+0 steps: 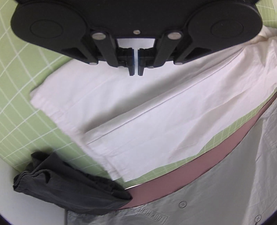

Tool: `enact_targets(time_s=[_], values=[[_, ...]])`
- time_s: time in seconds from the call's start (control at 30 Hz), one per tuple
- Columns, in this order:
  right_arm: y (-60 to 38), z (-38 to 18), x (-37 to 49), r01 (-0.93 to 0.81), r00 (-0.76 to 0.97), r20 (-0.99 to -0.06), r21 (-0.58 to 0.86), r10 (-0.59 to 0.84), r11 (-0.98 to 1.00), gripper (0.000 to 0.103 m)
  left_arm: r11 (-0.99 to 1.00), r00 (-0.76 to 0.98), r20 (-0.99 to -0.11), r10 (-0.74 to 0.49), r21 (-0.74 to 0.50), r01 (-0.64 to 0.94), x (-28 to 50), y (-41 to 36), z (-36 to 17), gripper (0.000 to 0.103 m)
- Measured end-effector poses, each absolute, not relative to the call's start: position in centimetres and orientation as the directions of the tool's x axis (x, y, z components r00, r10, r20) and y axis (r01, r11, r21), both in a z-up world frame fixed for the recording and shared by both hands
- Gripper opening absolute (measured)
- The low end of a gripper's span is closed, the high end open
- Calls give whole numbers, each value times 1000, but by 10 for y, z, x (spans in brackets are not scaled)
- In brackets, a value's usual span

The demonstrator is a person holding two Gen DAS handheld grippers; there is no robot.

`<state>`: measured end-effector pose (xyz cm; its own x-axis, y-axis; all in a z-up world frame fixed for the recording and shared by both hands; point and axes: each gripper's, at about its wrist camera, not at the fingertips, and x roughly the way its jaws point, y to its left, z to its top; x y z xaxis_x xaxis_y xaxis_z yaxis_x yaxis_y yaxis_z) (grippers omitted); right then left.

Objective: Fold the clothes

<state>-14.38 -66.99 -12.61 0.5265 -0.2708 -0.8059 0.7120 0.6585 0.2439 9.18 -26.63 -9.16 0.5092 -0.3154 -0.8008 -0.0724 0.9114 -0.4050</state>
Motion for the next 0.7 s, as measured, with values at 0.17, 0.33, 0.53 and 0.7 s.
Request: enact_targets(time_s=[0.17,0.33,0.53,0.7], values=[[-601,-132,-98,600,571,-799,250,-188,760,9,900,479,-799,-363,-433,-40,76,-240,-91,24],[-536,-121,-45,486,575,-800,169,-168,857,17,888,450,-794,-410,-460,-3,73,-223,-99,29],[-482,-112,-41,438,547,-821,115,-163,892,18,876,414,-789,-455,-479,52,85,-219,-105,29],[-465,-106,-57,472,503,-845,90,-184,877,18,861,375,-783,-497,-498,102,102,-220,-106,29]])
